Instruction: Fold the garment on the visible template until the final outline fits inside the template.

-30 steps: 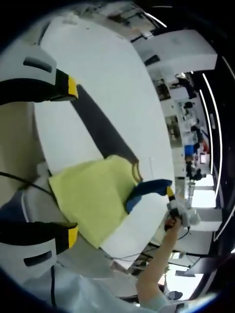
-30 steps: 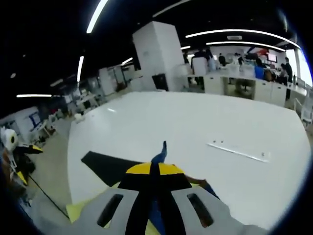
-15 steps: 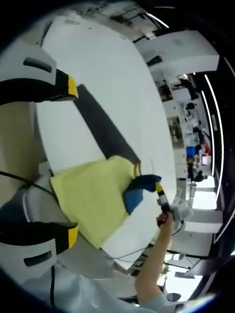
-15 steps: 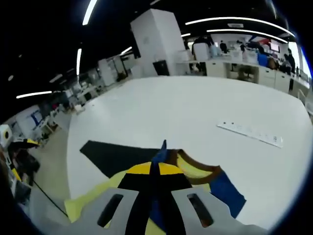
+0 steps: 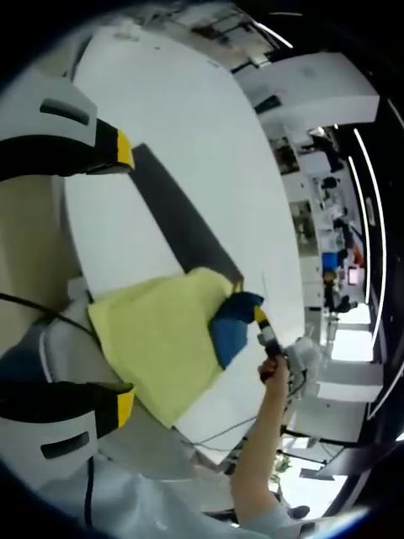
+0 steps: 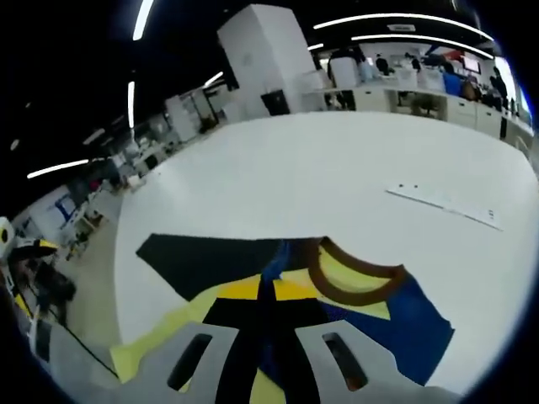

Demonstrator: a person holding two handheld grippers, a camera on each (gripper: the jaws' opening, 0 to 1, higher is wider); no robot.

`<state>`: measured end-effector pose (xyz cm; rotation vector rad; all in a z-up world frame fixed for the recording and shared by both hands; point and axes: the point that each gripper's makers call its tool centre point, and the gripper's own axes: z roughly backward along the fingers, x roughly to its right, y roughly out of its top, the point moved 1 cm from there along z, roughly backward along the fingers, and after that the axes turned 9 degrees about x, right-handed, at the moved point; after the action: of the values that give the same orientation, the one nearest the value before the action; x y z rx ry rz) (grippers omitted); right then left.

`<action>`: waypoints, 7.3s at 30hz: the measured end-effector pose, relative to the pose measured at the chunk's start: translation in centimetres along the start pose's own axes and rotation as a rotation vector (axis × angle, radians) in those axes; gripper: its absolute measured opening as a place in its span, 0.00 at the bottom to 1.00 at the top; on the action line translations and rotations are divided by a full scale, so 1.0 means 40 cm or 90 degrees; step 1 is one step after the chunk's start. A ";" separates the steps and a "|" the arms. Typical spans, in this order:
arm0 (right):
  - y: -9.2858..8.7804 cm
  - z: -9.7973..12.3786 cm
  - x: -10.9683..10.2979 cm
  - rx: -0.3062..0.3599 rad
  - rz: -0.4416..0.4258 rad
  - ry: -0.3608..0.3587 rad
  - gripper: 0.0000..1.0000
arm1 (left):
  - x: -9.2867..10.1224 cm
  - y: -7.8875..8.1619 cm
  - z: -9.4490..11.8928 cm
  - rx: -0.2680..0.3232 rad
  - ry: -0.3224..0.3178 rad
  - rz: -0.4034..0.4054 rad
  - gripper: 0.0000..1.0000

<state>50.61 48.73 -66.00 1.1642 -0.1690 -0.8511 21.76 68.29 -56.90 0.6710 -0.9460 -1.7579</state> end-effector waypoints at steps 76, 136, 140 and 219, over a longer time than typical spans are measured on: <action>-0.049 0.076 0.001 -0.016 0.091 -0.020 0.78 | 0.019 0.011 0.005 0.012 -0.009 -0.010 0.99; -0.105 0.298 -0.070 -0.018 0.185 -0.042 1.00 | 0.026 0.006 0.017 0.015 -0.004 -0.011 1.00; -0.104 0.322 -0.074 -0.018 0.200 -0.049 1.00 | 0.028 0.003 0.017 0.014 -0.005 -0.010 1.00; -0.129 0.638 -0.234 0.030 0.225 -0.121 1.00 | 0.041 0.015 0.011 0.020 -0.027 -0.034 1.00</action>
<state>28.10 35.48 -56.85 1.0558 -0.5368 -0.6441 21.11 66.76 -56.18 0.6869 -0.9939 -1.8147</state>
